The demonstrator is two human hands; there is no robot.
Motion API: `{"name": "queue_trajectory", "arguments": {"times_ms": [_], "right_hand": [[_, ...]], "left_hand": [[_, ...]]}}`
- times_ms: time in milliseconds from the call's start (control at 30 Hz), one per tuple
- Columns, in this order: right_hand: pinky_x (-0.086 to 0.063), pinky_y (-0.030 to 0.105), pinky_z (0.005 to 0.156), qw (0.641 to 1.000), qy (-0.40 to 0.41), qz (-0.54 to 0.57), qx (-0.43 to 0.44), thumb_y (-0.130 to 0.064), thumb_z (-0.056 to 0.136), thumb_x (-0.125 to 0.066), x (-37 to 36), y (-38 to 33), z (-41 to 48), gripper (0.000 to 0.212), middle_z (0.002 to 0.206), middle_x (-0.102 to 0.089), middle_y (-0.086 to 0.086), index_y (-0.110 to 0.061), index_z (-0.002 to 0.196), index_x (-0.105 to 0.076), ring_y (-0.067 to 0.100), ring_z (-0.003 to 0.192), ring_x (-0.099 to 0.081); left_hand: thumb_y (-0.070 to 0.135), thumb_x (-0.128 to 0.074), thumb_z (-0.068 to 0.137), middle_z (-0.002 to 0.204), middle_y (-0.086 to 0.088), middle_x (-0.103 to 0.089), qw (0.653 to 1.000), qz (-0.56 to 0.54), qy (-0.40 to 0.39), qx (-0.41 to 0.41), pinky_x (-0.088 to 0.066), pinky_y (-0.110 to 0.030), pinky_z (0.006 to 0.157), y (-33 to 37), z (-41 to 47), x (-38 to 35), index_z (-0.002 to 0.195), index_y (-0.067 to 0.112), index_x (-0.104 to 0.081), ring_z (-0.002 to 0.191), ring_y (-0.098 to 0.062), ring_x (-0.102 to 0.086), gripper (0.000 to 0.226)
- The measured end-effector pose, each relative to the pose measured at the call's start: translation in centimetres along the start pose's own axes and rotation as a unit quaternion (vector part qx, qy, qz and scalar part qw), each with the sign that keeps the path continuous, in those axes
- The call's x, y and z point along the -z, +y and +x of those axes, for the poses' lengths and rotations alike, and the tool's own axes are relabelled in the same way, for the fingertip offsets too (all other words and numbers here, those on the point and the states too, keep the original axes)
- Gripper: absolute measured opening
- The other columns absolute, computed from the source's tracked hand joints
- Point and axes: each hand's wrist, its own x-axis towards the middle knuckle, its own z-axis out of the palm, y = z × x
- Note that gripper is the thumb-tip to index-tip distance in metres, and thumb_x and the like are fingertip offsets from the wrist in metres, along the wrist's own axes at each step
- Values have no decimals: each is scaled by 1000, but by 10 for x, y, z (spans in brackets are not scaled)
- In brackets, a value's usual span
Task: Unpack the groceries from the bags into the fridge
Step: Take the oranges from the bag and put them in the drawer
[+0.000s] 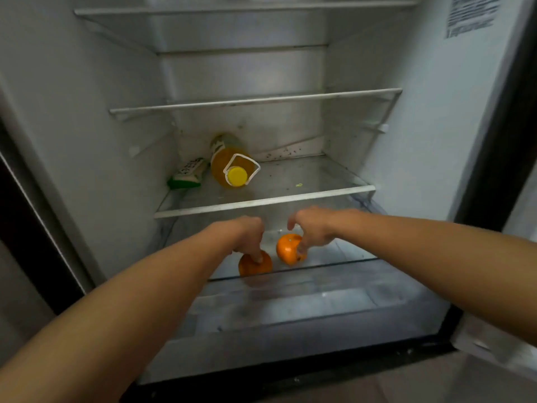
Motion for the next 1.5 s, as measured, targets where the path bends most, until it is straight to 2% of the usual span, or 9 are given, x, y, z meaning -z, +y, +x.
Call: {"name": "queue_trajectory", "arguments": {"times_ms": [67,167,333,567,733,833,1033,1233,1500], "right_hand": [[-41,31,87,999,36,2,-12,-41,81,-74,3,-1,-23,66,134,-54,7,-20,138,-47,28,121,-51],[-44,33,88,993,114,-14,-21,-43,83,-69,8,-7,-55,51,127,-59,5,-25,129,-55,26,117,-53],[-47,36,86,973,229,-10,-9,-40,86,-65,24,-32,-102,37,123,-62,3,-28,120,-61,26,111,-58],[-46,35,74,944,321,-11,76,-36,87,-57,20,-76,-162,27,111,-67,2,-28,112,-65,27,101,-61],[-43,34,70,936,295,-52,183,-38,92,-53,-37,-104,-213,29,112,-62,3,-24,116,-60,25,97,-59],[-46,37,79,934,269,-62,227,-38,90,-53,-87,-131,-242,31,118,-61,4,-24,117,-59,28,106,-59],[-46,37,77,910,211,-67,350,-33,90,-50,-179,-215,-311,33,119,-62,4,-21,119,-59,28,104,-61],[-38,37,68,860,196,-95,462,-25,88,-52,-229,-327,-386,28,113,-58,7,-16,114,-56,30,104,-57],[-33,34,61,763,189,-107,609,-19,90,-47,-291,-511,-521,21,105,-57,9,-11,107,-56,30,95,-57]], "left_hand": [[33,-74,82,115,-14,-61,999,17,40,-8,-58,-36,75,2,-15,0,117,9,-60,87,-27,-63,46],[37,-71,82,113,-10,-61,993,23,116,-11,-54,-39,84,3,-44,0,108,15,-62,97,-28,-60,36],[31,-65,86,107,-6,-61,970,10,242,5,-53,-40,84,7,-114,4,108,18,-62,97,-28,-60,26],[26,-55,87,96,-7,-61,937,9,341,69,-47,-35,69,19,-220,-31,98,19,-65,84,-29,-58,16],[26,-52,89,102,-11,-64,944,37,309,112,-46,-37,71,38,-298,-113,100,17,-62,91,-34,-61,18],[27,-53,87,108,-11,-64,952,39,259,161,-43,-36,72,50,-349,-179,104,17,-61,97,-34,-61,21],[33,-52,92,118,-5,-61,955,30,155,251,-47,-36,78,52,-466,-294,116,19,-57,107,-30,-59,28],[31,-48,94,113,-6,-60,923,10,103,372,-47,-35,77,34,-605,-392,116,14,-57,103,-28,-59,29],[30,-49,94,102,-3,-59,858,-38,103,502,-48,-32,70,29,-827,-494,107,15,-58,88,-22,-60,22]]}}
